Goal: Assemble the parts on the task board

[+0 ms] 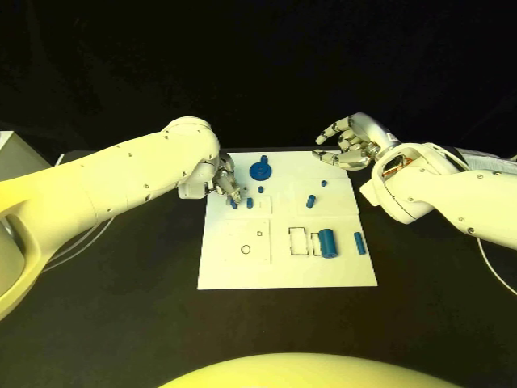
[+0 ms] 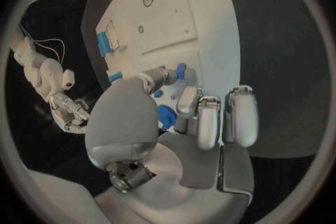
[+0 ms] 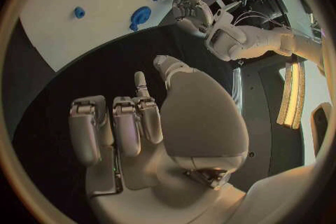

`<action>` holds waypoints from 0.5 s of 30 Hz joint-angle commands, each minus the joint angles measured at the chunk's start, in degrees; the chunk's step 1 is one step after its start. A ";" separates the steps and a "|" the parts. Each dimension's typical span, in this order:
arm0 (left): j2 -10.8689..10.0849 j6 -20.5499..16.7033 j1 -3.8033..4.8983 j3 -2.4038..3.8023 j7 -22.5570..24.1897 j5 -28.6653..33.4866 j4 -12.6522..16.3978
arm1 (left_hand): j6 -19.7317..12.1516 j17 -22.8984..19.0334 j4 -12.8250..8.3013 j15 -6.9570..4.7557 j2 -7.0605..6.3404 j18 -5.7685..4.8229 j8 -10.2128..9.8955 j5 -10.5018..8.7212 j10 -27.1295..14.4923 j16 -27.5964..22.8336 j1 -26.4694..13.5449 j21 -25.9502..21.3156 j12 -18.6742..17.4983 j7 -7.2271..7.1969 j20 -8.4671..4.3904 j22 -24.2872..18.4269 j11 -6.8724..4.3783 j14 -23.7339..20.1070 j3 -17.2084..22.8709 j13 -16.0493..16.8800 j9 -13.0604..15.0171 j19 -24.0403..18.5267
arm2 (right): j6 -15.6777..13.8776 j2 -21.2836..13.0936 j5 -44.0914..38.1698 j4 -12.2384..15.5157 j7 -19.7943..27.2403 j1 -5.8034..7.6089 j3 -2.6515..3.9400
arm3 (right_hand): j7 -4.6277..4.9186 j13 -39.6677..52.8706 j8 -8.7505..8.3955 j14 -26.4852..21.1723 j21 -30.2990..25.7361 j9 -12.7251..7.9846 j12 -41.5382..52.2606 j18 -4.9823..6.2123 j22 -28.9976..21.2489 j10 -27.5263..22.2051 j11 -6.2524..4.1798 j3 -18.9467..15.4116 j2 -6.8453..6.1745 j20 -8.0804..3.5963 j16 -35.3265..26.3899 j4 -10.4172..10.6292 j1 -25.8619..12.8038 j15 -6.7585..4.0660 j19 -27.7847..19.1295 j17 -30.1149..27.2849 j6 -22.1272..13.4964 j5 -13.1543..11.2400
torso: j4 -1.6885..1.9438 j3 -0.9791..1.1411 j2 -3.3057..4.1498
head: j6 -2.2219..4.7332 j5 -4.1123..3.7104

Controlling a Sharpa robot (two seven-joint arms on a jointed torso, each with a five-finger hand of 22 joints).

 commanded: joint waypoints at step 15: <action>0.25 -1.17 -1.27 -0.50 -0.80 1.43 0.48 | -1.00 15.10 -6.94 -0.98 -1.04 -0.36 0.81 -0.71 0.83 0.19 -0.91 -0.02 -0.42 -1.34 -0.39 3.81 -0.78 6.07 3.54 -0.33 3.01 0.60 | 0.43 -0.16 -0.59 0.25 0.51 -0.02 0.02 | 0.12 12.59 0.31 5.71 -0.27 0.05 0.04 -0.81 13.65 2.93 -0.35 0.24 -0.72 -0.39 0.08 0.01 -0.03 -0.45 5.34 14.46 -0.31 0.19 | 0.00 0.03 -0.04 | -0.14 -0.09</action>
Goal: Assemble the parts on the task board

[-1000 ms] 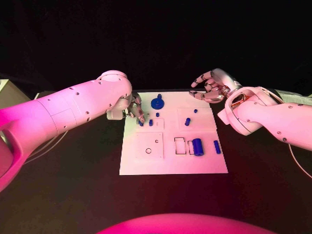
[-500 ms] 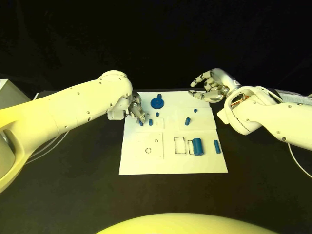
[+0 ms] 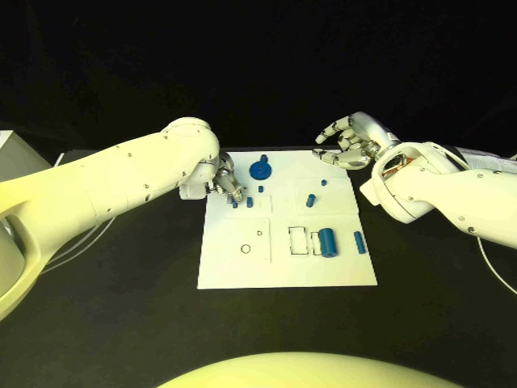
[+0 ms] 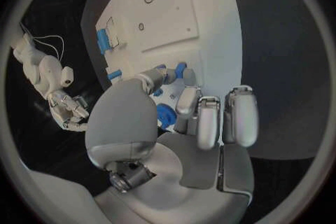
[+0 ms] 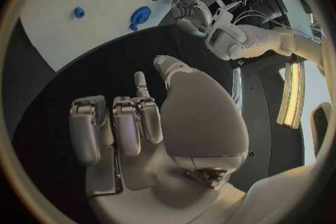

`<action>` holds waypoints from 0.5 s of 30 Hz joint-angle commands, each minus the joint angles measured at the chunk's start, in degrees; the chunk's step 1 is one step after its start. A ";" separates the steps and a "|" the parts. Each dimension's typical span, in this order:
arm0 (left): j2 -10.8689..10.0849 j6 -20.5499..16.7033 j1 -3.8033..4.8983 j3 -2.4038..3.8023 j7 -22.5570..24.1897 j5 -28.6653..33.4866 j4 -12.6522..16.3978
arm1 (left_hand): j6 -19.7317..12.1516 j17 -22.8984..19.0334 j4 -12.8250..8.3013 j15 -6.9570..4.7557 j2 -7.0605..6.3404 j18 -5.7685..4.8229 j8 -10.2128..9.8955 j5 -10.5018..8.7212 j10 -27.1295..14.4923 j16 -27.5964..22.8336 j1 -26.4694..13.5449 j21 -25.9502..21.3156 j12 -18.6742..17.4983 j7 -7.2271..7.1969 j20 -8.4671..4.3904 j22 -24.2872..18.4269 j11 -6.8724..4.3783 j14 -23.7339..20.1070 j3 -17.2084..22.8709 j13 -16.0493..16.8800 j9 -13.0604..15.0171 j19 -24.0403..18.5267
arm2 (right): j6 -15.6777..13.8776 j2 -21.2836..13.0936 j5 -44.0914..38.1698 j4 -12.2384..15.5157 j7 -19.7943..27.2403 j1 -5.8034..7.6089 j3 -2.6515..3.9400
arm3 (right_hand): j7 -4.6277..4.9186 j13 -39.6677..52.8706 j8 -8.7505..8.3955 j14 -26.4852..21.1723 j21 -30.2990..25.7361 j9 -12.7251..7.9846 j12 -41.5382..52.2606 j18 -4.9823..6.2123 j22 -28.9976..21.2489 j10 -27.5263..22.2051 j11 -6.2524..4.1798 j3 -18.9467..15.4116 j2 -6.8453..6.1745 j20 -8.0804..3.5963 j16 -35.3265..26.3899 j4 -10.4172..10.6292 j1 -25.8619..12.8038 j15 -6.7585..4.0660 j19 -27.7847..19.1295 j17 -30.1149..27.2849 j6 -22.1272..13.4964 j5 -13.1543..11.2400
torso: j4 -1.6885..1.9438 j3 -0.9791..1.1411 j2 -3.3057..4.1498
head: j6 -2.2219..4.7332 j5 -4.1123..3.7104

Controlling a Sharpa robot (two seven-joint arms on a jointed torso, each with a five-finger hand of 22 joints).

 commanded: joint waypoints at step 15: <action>-0.28 0.62 -1.15 -0.57 -0.94 -2.23 0.57 | -0.63 15.10 0.45 -0.80 -1.90 -0.21 -1.44 -1.60 -1.32 0.19 -2.72 -0.84 -0.96 -1.18 -0.49 3.00 -0.53 6.07 -4.21 -1.07 -0.76 0.01 | 0.34 -0.21 -0.59 0.23 0.55 -0.02 0.02 | 0.13 12.55 0.28 5.70 -0.38 0.08 -0.02 -0.78 13.57 2.87 -0.34 0.29 -0.77 -0.39 0.06 0.00 -0.08 -0.45 5.30 14.43 -0.37 0.20 | 0.01 -0.02 -0.03 | 0.13 0.00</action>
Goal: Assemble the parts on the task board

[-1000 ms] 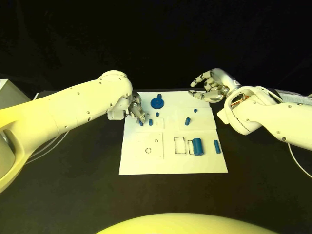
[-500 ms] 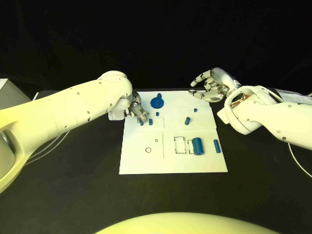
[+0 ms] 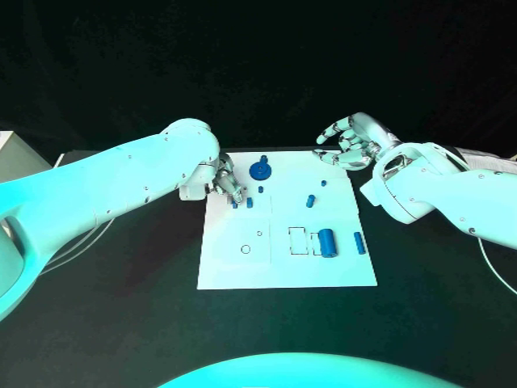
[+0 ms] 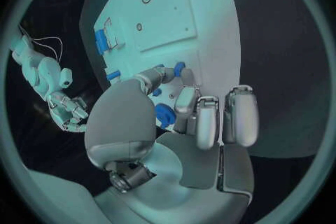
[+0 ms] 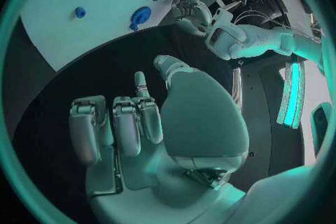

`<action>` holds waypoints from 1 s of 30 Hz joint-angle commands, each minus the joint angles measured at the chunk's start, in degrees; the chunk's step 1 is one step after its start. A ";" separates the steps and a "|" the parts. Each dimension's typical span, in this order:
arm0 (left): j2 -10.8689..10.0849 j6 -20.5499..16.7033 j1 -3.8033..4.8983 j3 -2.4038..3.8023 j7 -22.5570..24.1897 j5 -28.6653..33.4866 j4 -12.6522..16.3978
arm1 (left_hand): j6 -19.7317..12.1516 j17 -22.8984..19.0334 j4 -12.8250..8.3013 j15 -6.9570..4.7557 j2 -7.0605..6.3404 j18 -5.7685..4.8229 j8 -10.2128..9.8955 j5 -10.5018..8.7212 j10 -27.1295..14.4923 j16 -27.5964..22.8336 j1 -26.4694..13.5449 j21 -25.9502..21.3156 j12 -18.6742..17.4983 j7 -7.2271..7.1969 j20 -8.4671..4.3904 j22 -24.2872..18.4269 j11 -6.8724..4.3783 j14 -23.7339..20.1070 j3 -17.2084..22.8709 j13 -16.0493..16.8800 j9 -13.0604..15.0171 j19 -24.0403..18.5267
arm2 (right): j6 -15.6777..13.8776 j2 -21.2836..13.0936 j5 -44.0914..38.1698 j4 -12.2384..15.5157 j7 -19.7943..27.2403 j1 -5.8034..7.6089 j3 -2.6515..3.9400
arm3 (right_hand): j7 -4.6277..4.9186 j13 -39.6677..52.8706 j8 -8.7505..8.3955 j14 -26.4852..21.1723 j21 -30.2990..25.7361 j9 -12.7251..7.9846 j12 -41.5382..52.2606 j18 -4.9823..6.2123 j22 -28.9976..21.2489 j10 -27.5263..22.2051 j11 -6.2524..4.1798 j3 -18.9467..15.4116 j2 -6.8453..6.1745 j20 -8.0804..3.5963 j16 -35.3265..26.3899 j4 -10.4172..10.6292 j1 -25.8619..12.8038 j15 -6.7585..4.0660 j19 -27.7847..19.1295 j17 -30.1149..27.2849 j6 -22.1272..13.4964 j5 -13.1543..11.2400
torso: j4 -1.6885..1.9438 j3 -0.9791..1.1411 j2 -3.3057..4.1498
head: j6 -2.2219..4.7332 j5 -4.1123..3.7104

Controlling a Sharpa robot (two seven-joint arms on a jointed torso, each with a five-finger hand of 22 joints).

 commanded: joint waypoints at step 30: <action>-3.62 -4.34 -1.29 0.12 -0.78 -1.65 3.63 | -3.05 15.10 10.49 1.27 -0.29 0.05 -3.02 -6.47 -3.20 0.19 1.23 -1.33 -0.90 0.86 0.75 1.99 1.17 6.06 -14.29 -1.14 -0.97 -0.70 | 0.21 -0.17 -0.58 0.00 0.64 -0.04 0.02 | 0.15 12.55 0.24 5.70 -0.37 0.12 -0.04 -0.79 13.59 2.85 -0.33 0.33 -0.58 -0.38 0.05 0.03 0.07 -0.44 5.30 14.41 -0.45 0.20 | -0.05 0.00 -0.05 | 0.47 -0.08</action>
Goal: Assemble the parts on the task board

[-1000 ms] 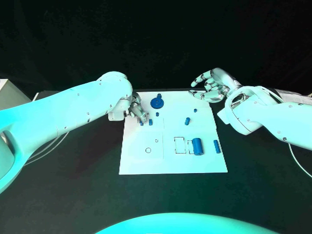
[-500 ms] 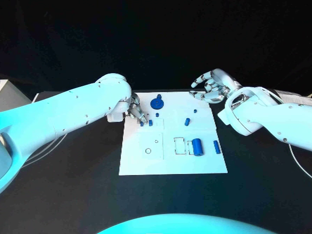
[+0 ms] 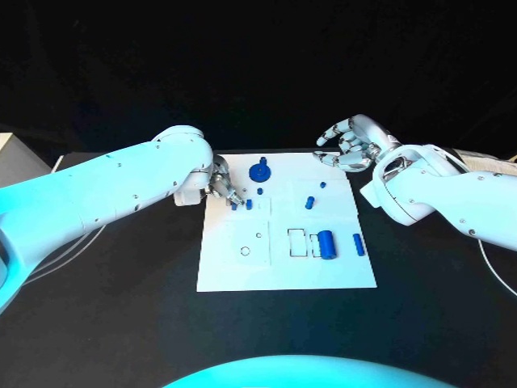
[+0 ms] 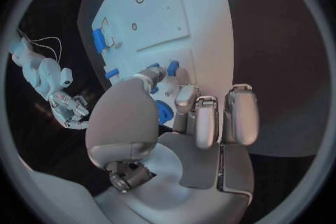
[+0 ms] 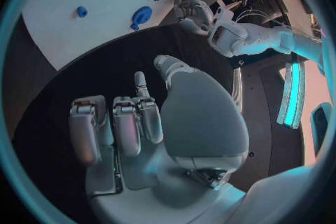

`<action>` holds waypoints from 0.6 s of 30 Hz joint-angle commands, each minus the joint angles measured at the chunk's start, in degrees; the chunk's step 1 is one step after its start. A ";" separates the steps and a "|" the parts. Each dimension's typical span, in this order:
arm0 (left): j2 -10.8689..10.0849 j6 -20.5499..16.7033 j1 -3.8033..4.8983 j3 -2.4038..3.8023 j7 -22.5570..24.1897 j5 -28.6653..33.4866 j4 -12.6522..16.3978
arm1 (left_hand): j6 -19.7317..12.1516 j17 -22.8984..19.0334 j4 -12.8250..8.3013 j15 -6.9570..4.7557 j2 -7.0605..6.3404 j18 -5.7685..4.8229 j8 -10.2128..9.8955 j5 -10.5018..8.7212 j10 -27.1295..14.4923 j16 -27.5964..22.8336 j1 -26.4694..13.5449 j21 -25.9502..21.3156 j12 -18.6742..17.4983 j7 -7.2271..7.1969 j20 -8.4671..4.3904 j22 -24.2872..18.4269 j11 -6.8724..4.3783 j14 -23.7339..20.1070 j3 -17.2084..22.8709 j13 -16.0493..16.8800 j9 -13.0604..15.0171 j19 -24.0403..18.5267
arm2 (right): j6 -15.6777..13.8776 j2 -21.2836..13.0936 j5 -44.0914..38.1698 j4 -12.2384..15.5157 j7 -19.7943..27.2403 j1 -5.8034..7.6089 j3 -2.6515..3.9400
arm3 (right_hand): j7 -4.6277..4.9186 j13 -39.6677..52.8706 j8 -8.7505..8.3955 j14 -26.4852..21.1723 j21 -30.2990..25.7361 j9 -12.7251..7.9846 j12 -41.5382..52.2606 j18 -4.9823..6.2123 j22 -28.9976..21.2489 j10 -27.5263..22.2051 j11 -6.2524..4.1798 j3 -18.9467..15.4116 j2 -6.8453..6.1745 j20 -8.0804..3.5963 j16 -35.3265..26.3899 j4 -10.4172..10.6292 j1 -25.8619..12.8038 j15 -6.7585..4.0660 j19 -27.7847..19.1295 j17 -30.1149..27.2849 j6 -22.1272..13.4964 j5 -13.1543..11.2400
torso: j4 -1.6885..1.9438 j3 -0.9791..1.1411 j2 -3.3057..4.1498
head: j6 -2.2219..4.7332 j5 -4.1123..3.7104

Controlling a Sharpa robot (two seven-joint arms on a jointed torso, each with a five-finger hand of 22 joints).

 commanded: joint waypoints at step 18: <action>-4.56 -10.04 -0.59 4.63 8.13 4.57 4.30 | -3.35 12.72 0.00 0.89 1.18 1.03 -1.96 0.06 -4.61 -1.23 2.63 -3.10 -3.57 2.12 0.55 -1.84 0.47 4.81 -1.05 -5.70 -0.11 -2.88 | 0.29 -0.22 -0.57 -0.10 0.58 -0.27 0.02 | 0.14 12.56 0.24 5.70 -0.37 0.08 -0.04 -0.78 13.55 2.85 -0.33 0.33 -0.59 -0.38 0.05 0.03 0.07 -0.44 5.30 14.41 -0.45 0.21 | 0.10 0.01 -0.14 | 0.84 -0.20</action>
